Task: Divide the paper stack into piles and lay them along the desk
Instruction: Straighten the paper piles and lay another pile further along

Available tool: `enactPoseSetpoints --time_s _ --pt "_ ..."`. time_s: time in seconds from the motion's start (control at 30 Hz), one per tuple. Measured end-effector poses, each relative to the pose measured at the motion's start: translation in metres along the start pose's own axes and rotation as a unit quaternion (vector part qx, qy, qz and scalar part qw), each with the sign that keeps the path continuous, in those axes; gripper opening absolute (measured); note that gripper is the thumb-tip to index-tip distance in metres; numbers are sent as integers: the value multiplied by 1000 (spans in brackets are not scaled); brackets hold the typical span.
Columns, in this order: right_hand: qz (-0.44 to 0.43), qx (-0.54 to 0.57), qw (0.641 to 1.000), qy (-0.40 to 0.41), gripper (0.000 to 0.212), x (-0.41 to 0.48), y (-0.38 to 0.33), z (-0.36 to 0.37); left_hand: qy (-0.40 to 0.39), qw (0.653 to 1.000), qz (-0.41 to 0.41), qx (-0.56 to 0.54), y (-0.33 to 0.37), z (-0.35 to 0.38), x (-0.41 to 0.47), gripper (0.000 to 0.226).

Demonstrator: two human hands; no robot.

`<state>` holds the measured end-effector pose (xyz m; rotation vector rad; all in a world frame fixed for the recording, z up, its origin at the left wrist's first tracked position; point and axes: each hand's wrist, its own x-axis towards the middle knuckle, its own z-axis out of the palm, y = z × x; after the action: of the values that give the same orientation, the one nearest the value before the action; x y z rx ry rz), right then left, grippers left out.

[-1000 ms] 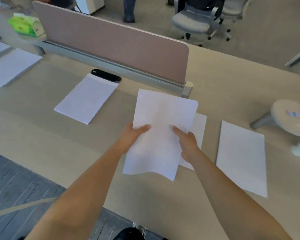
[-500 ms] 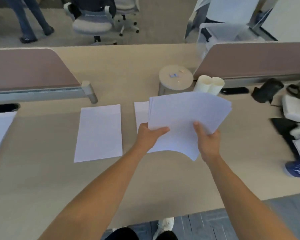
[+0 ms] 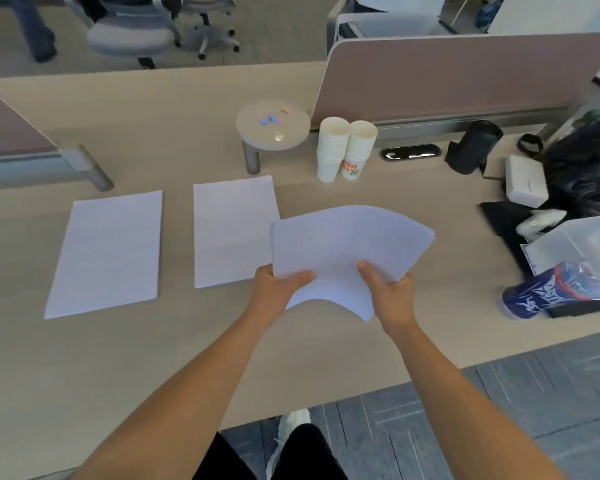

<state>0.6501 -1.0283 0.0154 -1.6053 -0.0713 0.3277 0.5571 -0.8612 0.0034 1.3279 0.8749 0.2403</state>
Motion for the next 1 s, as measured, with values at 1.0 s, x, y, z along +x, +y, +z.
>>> enactPoseSetpoints --time_s 1.0 --pt "-96 0 995 12 21 -27 -69 -47 -1 988 142 -54 49 35 -64 13"
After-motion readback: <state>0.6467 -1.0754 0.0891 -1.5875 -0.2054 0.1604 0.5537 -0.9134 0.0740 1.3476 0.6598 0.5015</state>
